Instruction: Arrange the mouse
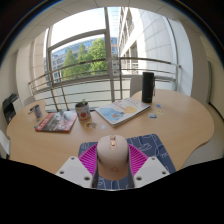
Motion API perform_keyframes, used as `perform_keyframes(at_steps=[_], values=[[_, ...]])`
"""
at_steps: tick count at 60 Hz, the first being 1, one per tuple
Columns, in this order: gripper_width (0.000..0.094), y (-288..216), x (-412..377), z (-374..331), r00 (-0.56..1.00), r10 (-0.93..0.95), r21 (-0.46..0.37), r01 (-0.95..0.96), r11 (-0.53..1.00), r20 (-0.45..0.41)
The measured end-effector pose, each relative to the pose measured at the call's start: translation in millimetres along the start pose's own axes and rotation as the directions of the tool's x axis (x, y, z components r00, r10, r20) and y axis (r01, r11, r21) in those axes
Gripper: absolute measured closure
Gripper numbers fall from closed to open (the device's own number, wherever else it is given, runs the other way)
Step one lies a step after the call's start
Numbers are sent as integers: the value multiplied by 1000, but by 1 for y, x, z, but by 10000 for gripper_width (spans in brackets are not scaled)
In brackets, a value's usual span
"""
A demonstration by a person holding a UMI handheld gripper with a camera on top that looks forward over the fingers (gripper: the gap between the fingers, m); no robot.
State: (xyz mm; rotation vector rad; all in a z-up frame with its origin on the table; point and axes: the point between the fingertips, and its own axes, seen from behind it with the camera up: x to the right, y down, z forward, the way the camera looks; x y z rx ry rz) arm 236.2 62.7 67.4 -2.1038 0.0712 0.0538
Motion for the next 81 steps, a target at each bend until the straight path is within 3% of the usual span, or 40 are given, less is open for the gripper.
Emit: perform_keyframes(at_steps=[6,13,15,19,30,44,61,81], values=[[495,43,25,16,999,-15,-106,11,994,-37],[367,68,39,28,999,-8,-149,1,989,-45],[301,67,41,25,999,-20,-147,13,989,-49],[75,62,41,20,998,-40,-134,34,990,-46],[84,36,39,-27,993,-88,-97,81,992,-75],[86,11,19,-139,987,-115,-25,113,993,-109],[87,24,-5,-263,981,-147,6,149,989,-128],[88,41,-14,-302,985,-123,-1,124,992,-123]])
